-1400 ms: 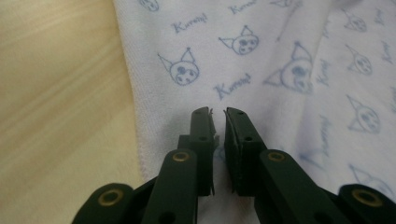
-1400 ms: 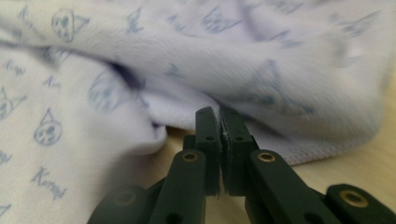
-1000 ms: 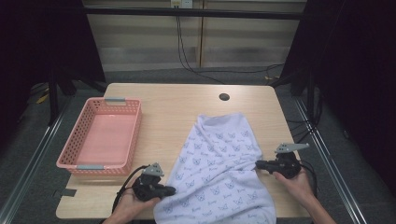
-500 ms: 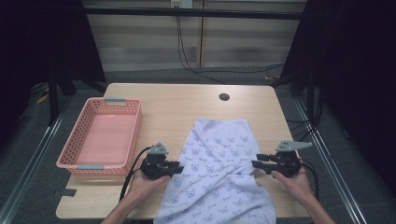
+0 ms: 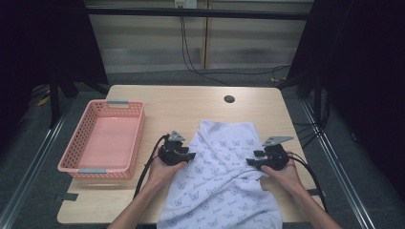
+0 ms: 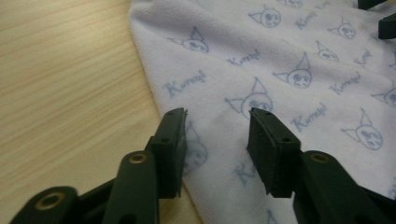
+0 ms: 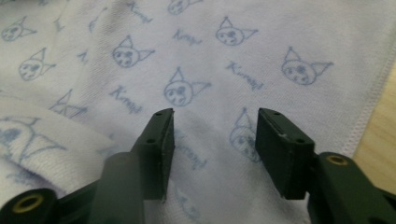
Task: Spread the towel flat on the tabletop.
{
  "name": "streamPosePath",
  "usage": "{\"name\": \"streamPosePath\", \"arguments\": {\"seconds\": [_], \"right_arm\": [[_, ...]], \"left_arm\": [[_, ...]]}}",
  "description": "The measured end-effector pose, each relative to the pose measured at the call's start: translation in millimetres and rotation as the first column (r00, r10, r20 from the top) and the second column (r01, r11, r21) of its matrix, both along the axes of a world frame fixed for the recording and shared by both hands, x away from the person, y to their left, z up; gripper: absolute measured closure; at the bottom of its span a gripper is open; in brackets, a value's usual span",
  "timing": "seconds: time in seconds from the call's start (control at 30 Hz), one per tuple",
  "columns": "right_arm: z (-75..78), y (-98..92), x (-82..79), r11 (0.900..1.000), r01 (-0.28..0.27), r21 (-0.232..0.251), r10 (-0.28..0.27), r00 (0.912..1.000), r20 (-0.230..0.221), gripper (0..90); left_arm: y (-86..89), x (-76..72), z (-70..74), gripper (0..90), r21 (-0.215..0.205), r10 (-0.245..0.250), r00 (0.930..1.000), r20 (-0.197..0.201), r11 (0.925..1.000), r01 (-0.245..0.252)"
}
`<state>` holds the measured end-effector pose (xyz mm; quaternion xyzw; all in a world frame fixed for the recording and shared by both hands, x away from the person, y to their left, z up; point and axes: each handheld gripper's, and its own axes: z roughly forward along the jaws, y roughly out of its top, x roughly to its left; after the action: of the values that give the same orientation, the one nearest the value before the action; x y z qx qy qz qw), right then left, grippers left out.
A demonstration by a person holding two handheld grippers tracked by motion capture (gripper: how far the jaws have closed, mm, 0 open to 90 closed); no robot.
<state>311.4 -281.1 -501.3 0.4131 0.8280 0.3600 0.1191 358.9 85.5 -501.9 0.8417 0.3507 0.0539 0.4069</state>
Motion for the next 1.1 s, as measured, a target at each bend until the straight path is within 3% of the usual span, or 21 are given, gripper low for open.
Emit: {"name": "streamPosePath", "arguments": {"seconds": [0.07,0.13,0.27,0.4,0.5,0.53,0.63,0.67,0.77,0.83,0.9,0.97,1.03,1.1], "right_arm": [[0.1,0.5,-5.1,1.000,0.000,-0.005,0.000,1.0000,0.007,63.4],[0.5,-0.8,-8.6,1.000,-0.018,0.017,0.018,0.9997,-0.013,77.0],[0.0,-1.4,-13.8,0.999,-0.040,0.037,0.042,0.9986,-0.034,85.4],[0.3,-1.3,-19.7,0.998,-0.056,0.039,0.057,0.9976,-0.039,85.6],[1.3,-2.3,-31.0,0.997,-0.068,0.047,0.071,0.9960,-0.055,85.5],[1.8,-2.4,-37.1,0.996,-0.079,0.047,0.082,0.9947,-0.062,85.4],[5.4,-0.7,-61.0,0.994,-0.106,0.034,0.108,0.9907,-0.082,84.2],[7.9,0.8,-71.6,0.994,-0.109,0.014,0.110,0.9921,-0.061,80.4],[16.4,1.4,-97.3,0.995,-0.095,0.038,0.097,0.9941,-0.049,71.1],[22.2,-3.6,-105.6,0.994,-0.068,0.082,0.071,0.9970,-0.030,66.6],[27.7,-9.2,-105.7,0.994,-0.023,0.104,0.023,0.9997,0.001,61.7],[28.6,-12.3,-100.0,0.993,-0.011,0.114,0.008,0.9997,0.022,59.0],[26.3,-14.5,-89.0,0.994,0.008,0.113,-0.010,0.9997,0.024,56.3],[25.1,-15.4,-81.7,0.993,0.019,0.115,-0.022,0.9993,0.030,55.0]], "left_arm": [[3.7,2.0,0.1,53.5,-0.027,0.004,0.9999,-0.017,0.9996,-0.004],[7.1,3.5,0.4,53.1,-0.034,0.026,0.9997,-0.002,0.9991,-0.026],[8.7,9.3,-5.0,53.9,-0.049,0.036,0.9989,-0.028,0.9981,-0.038],[2.7,0.1,-1.4,83.6,0.003,-0.048,0.9983,-0.032,0.9988,0.048],[3.4,-9.9,1.2,85.0,0.015,-0.082,0.9960,-0.037,0.9965,0.082],[8.1,-23.3,4.3,85.1,-0.005,-0.122,0.9904,-0.065,0.9925,0.122],[20.0,-51.0,9.8,85.2,-0.031,-0.170,0.9805,-0.098,0.9853,0.168],[23.9,-61.1,11.3,85.2,-0.029,-0.191,0.9763,-0.101,0.9815,0.189],[35.5,-85.5,14.6,84.2,-0.073,-0.221,0.9671,-0.127,0.9744,0.213],[41.8,-90.8,16.1,79.7,-0.086,-0.209,0.9710,-0.117,0.9761,0.200],[45.8,-84.0,17.7,66.5,-0.107,-0.161,0.9810,-0.108,0.9830,0.149],[47.4,-70.1,18.6,62.8,-0.129,-0.117,0.9881,-0.100,0.9862,0.103],[42.8,-54.6,17.7,57.1,-0.141,-0.096,0.9908,-0.095,0.9865,0.082],[33.0,-41.9,15.2,53.8,-0.107,-0.060,0.9950,-0.080,0.9930,0.052]]}}
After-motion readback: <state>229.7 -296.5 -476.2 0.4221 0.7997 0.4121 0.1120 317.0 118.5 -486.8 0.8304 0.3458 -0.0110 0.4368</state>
